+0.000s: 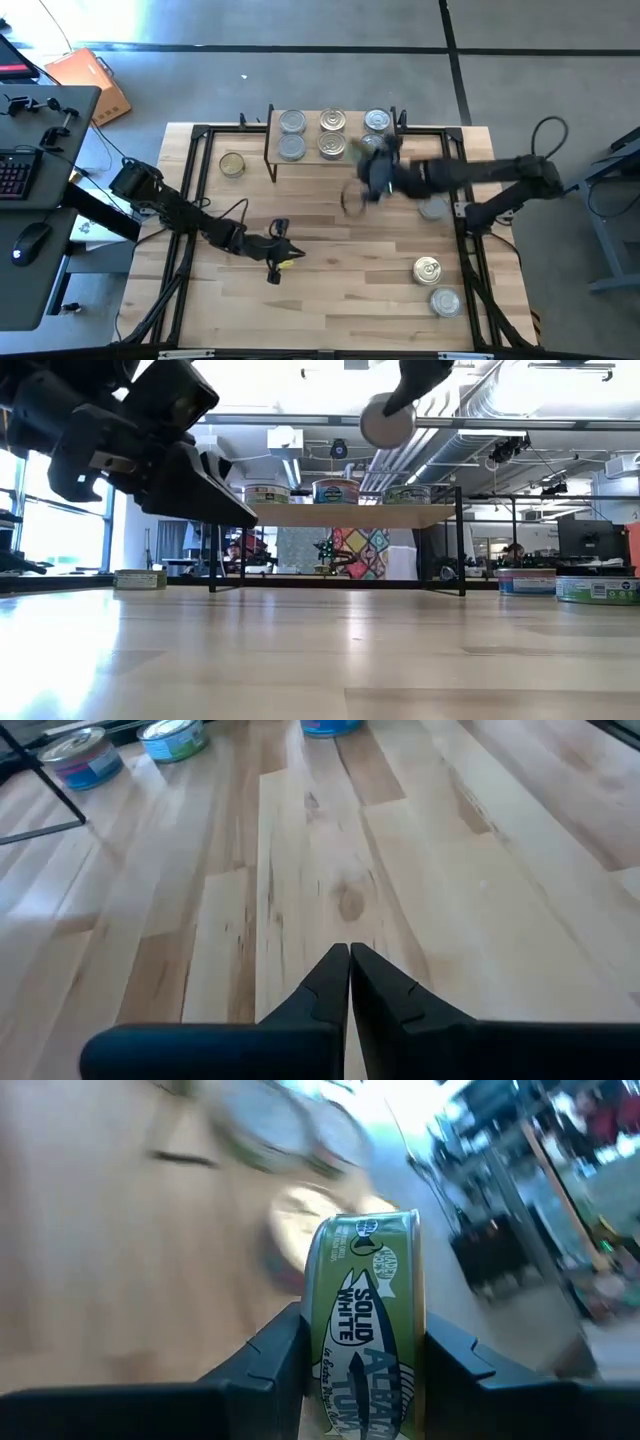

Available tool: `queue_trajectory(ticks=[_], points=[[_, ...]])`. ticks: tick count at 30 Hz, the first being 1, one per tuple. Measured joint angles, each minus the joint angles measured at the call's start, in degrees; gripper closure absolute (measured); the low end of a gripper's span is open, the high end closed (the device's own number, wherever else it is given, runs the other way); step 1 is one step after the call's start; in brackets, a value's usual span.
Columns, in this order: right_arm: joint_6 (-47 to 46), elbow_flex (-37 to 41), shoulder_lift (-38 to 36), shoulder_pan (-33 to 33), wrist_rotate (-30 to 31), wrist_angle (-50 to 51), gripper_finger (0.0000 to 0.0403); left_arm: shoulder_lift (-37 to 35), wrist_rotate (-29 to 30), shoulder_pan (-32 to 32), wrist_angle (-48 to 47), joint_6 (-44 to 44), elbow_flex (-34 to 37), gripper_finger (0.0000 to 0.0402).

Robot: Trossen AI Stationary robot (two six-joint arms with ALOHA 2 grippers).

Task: Stack canned seafood by type on shelf
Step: Stack the green tuna can on top of the other green tuna can on the shelf

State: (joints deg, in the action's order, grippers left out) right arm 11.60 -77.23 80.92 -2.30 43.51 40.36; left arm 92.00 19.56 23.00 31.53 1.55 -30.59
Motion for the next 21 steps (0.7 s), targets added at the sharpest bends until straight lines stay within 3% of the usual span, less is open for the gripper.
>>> queue_trajectory(ticks=[4, 9, 21], points=[[6.11, -2.56, 1.96, 12.73, -3.53, 0.53, 0.0281, -0.01, 0.05, 0.14, -0.07, 0.08, 0.18, 0.0396], [8.41, -2.71, 3.93, 23.12, -6.39, -0.37, 0.0281, -0.01, 0.09, 0.73, -0.22, 1.13, 0.22, 0.0397], [10.55, -2.63, 10.80, 27.44, -6.88, -2.14, 0.0281, -0.01, 0.16, 0.85, -0.35, 5.63, 0.22, 0.0397]])
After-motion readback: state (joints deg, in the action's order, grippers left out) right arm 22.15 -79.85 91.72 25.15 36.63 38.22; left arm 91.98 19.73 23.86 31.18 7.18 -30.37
